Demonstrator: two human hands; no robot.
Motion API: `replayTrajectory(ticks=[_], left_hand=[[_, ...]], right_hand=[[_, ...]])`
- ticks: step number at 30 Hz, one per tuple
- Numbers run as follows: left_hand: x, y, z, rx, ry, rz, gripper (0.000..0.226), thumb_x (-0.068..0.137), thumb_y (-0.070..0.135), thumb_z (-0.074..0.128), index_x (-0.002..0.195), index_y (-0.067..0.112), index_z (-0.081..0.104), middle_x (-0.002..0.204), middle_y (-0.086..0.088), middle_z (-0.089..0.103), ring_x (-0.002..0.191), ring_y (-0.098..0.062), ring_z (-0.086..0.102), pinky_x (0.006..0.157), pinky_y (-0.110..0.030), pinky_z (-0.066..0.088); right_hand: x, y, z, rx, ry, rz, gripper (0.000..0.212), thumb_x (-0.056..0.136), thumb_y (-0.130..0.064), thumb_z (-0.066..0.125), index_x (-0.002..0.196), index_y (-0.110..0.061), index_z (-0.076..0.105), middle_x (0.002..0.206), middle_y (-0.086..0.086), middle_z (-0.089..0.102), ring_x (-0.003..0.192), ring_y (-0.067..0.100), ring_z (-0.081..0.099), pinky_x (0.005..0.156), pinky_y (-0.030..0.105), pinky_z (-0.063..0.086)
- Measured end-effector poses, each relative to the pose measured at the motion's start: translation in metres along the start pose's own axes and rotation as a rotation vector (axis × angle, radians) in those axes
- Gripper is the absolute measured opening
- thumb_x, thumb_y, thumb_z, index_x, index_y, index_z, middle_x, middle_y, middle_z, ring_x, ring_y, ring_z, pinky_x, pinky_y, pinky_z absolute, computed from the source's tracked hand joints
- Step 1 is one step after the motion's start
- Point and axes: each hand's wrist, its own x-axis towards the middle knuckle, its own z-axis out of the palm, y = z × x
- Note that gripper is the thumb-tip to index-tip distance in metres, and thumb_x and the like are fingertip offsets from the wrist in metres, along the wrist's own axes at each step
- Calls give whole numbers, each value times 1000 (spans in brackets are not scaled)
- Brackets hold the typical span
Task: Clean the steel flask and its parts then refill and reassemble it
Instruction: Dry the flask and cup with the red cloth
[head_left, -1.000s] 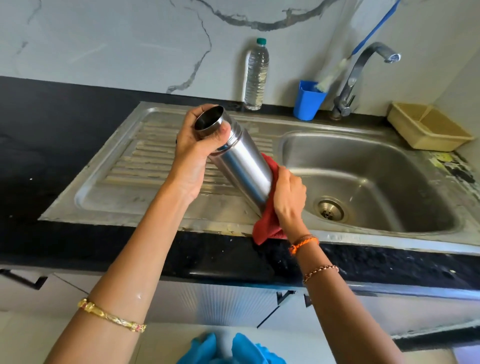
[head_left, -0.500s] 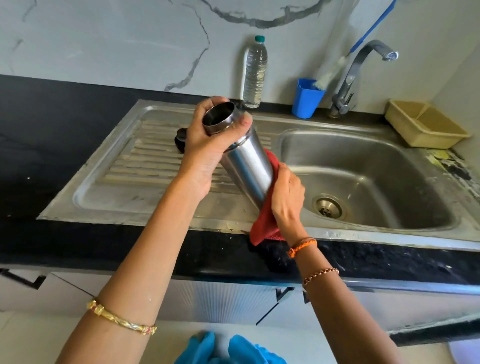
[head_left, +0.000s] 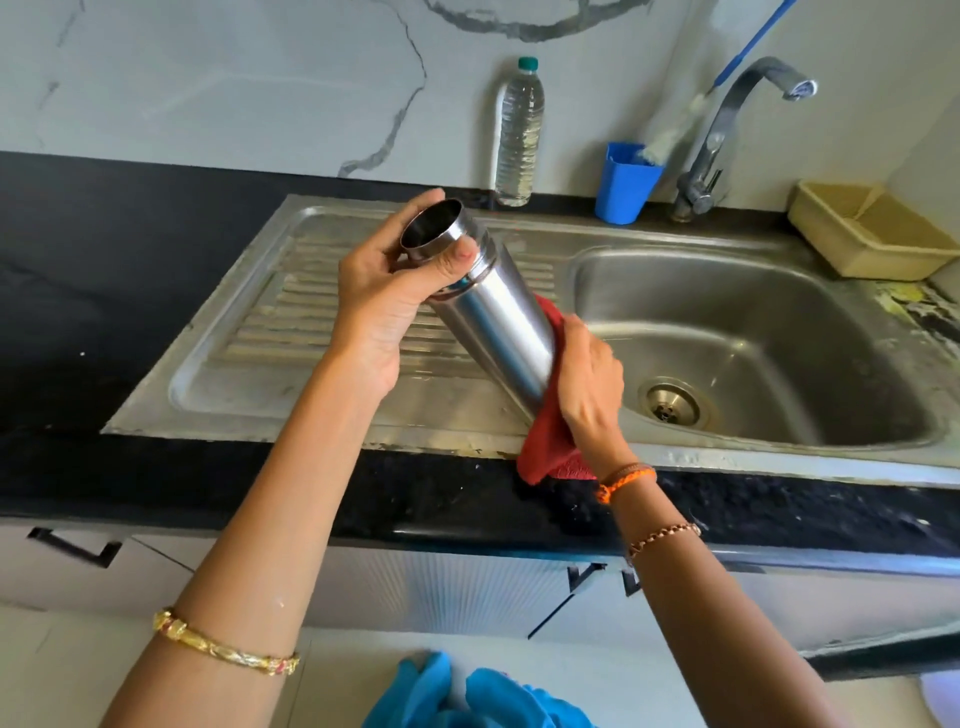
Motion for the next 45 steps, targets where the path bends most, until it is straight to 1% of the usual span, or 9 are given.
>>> replayTrajectory(ticks=[5, 10, 13, 19, 24, 28, 36, 41, 45], left_hand=[[-11, -6, -7, 25, -23, 10, 52, 67, 2, 73, 114, 18, 57, 86, 13, 64, 76, 8, 62, 71, -11, 47], [-9, 7, 18, -125, -16, 3, 12, 82, 14, 61, 85, 21, 51, 74, 13, 58, 74, 2, 55, 72, -11, 41], [2, 8, 17, 10, 16, 49, 28, 70, 21, 77, 89, 22, 56, 79, 14, 63, 72, 6, 61, 69, -12, 45], [4, -1, 5, 62, 53, 80, 30, 76, 13, 72, 99, 22, 55, 87, 12, 58, 69, 11, 58, 63, -8, 43], [16, 8, -8, 37, -47, -11, 37, 58, 10, 66, 91, 22, 58, 82, 9, 66, 75, -3, 63, 71, -17, 48], [16, 9, -12, 27, -25, 31, 28, 60, 18, 70, 84, 23, 57, 78, 10, 64, 73, -4, 63, 69, -20, 48], [4, -7, -17, -30, 133, 26, 31, 60, 22, 75, 84, 29, 56, 87, 14, 58, 78, 2, 57, 63, -15, 47], [7, -4, -26, -21, 4, 55, 57, 39, 40, 79, 91, 26, 60, 82, 12, 69, 77, 2, 64, 62, -14, 49], [8, -5, -25, -109, -25, 33, 40, 58, 19, 73, 95, 24, 59, 88, 12, 71, 85, -6, 66, 73, -21, 51]], right_hand=[[-6, -29, 14, 77, -15, -150, 41, 100, -28, 24, 109, -55, 54, 117, -10, 61, 97, 9, 51, 82, 23, 34], [-2, -71, 20, 259, 38, -370, 41, 100, -25, 24, 125, -39, 54, 124, -12, 61, 102, -3, 52, 80, 11, 35], [-1, -41, 22, 196, 71, -267, 41, 95, -32, 21, 106, -33, 60, 103, -2, 66, 82, 5, 50, 70, 22, 31], [-4, -5, 29, 156, 108, 121, 33, 78, -44, 26, 59, -24, 46, 85, 13, 61, 92, 36, 55, 79, 39, 40], [-3, -78, 28, 246, 90, -135, 35, 93, -33, 35, 75, -23, 63, 85, 6, 67, 84, 27, 55, 70, 34, 37], [3, -81, 33, 179, 56, -261, 31, 88, -39, 29, 71, -25, 51, 83, 8, 67, 83, 30, 57, 66, 35, 36], [-2, -5, 30, 73, 38, 109, 43, 74, -44, 23, 73, -16, 56, 103, 21, 65, 92, 34, 53, 74, 33, 34], [-1, -72, 41, 118, 24, -147, 41, 92, -36, 29, 94, -19, 66, 101, 11, 67, 91, 29, 55, 73, 33, 36], [-6, -78, 40, 118, 30, -310, 37, 97, -36, 27, 98, -25, 61, 85, 1, 65, 81, 21, 56, 67, 33, 34]])
